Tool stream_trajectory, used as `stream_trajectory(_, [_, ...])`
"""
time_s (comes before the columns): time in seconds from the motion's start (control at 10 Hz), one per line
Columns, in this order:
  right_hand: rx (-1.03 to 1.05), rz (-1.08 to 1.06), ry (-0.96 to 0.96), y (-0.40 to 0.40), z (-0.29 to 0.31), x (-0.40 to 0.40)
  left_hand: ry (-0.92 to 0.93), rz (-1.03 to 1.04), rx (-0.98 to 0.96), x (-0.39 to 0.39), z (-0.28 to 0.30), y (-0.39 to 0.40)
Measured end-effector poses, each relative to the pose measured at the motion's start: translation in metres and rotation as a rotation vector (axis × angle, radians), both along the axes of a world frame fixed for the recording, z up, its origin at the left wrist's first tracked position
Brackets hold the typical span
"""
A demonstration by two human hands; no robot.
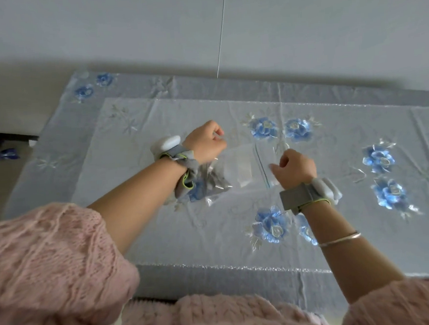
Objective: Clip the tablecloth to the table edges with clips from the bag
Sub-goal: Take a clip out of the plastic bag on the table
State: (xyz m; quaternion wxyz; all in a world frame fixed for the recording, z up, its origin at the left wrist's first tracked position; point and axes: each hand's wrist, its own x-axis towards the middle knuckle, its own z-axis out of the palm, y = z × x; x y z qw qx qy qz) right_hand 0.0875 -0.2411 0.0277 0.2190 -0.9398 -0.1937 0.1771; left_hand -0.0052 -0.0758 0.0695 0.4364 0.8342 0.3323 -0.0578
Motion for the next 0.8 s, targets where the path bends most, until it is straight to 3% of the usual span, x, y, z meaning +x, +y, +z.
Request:
stream_trajectory(0.1, [0.172, 0.094, 0.059, 0.011, -0.003, -0.011, 0.235, -0.075, 0.052, -0.024, -0.038, 0.013])
stream_trajectory(0.2, [0.378, -0.084, 0.734, 0.023, -0.011, -0.019, 0.264, -0.143, -0.124, -0.04, -0.069, 0.005])
stream_trajectory(0.3, [0.335, -0.019, 1.002, 0.028, -0.029, -0.016, 0.145, -0.013, -0.049, -0.044, -0.085, -0.007])
stream_trajectory(0.4, [0.143, 0.115, 0.758, 0.035, -0.043, -0.017, 0.14, 0.043, -0.003, -0.041, -0.09, -0.014])
stream_trajectory(0.5, [-0.262, 0.382, 0.413, 0.051, -0.054, -0.016, 0.197, 0.076, -0.034, -0.037, -0.093, -0.016])
stream_trajectory(0.6, [-0.251, 0.501, 0.124, 0.057, -0.048, -0.026, 0.292, 0.05, -0.042, -0.033, -0.091, -0.014])
stream_trajectory(0.7, [-0.078, 0.407, 0.146, 0.053, -0.039, -0.034, 0.388, 0.008, -0.111, -0.033, -0.094, -0.011])
stream_trajectory(0.8, [-0.19, 0.164, 0.426, 0.045, -0.05, -0.033, 0.37, 0.039, -0.095, -0.032, -0.098, -0.011])
